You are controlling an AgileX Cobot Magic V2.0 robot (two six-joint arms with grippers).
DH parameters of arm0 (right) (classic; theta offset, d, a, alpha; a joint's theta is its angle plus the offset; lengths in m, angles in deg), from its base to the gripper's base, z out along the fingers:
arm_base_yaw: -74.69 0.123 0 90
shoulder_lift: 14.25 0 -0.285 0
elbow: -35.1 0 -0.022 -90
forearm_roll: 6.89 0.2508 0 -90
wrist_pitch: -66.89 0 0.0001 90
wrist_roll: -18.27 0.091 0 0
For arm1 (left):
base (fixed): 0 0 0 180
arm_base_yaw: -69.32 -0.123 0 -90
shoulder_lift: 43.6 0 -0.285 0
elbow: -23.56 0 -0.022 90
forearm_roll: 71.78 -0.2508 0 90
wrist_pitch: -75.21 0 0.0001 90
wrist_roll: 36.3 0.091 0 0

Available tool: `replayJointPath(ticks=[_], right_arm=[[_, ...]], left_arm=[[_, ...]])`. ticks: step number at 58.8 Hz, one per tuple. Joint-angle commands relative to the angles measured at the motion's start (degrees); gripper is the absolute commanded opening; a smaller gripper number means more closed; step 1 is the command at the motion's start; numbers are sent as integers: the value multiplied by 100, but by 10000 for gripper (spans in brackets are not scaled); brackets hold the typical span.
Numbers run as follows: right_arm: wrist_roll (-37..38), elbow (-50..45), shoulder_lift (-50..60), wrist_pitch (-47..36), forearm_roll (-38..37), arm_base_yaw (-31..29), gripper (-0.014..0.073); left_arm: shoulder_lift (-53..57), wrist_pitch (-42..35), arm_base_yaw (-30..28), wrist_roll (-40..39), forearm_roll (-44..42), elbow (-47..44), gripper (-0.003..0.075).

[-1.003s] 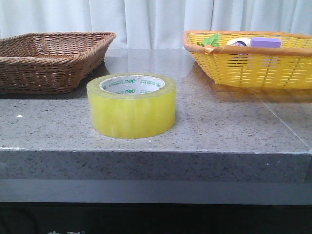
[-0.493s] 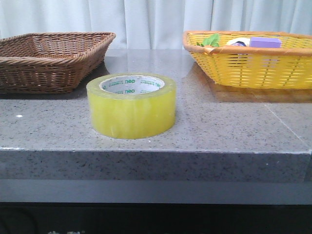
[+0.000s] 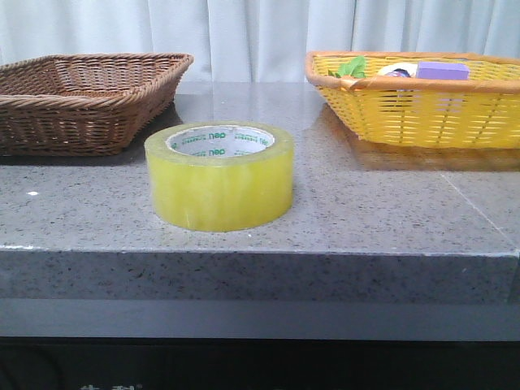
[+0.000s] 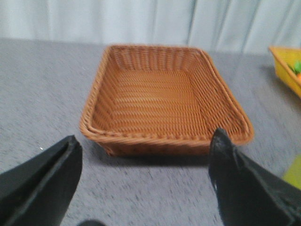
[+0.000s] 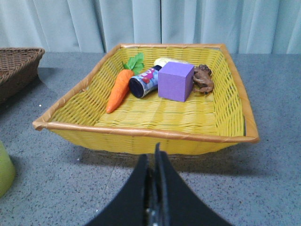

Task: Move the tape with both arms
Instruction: 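Open the right gripper and withdraw it from the tape roll, then lower the left gripper into the tape roll's hole and grasp it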

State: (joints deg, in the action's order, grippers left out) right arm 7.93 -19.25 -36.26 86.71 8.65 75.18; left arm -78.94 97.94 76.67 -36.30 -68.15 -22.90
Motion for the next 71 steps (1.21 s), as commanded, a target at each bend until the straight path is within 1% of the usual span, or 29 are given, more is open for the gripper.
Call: replayJointPath(ticks=[1, 6, 14, 18, 24, 31, 41, 50, 61, 65, 67, 71], right_arm=[[-21, 134, -38, -660, 71, -26, -89], [-21, 134, -38, -819, 71, -26, -89], [-21, 134, -38, -869, 71, -26, -89], [-21, 134, -38, -852, 71, -26, -89], [-21, 134, -38, -847, 71, -26, -89], [-21, 134, -38, -847, 71, -26, -89], [-21, 134, -38, -842, 71, -26, -89], [-21, 134, -38, -842, 71, -26, -89], [-21, 134, -38, -842, 71, -26, -89], [-21, 134, -38, -843, 78, -26, -89], [-21, 134, -38, -843, 78, -26, -89], [-21, 134, -38, -843, 78, -26, -89]], left_arm=[[-506, 70, 355, 256, 186, 479, 544], [-1125, 389, 829, 256, 195, 767, 544], [-2098, 584, 1515, 198, 399, 1138, 544], [-2604, 573, 1813, 199, 726, 1347, 544], [-3269, 620, 2111, 199, 1258, 1740, 544], [-4025, 699, 2342, 199, 1631, 2182, 544], [-4968, 714, 2618, 199, 1816, 2756, 544], [-5577, 714, 2779, 199, 1827, 3080, 544], [-5927, 716, 2794, 199, 1827, 3171, 542], [-5951, 757, 2794, 199, 1827, 3171, 513], [-5951, 768, 2794, 199, 1827, 3171, 478], [-5939, 781, 2794, 199, 1827, 3176, 377]])
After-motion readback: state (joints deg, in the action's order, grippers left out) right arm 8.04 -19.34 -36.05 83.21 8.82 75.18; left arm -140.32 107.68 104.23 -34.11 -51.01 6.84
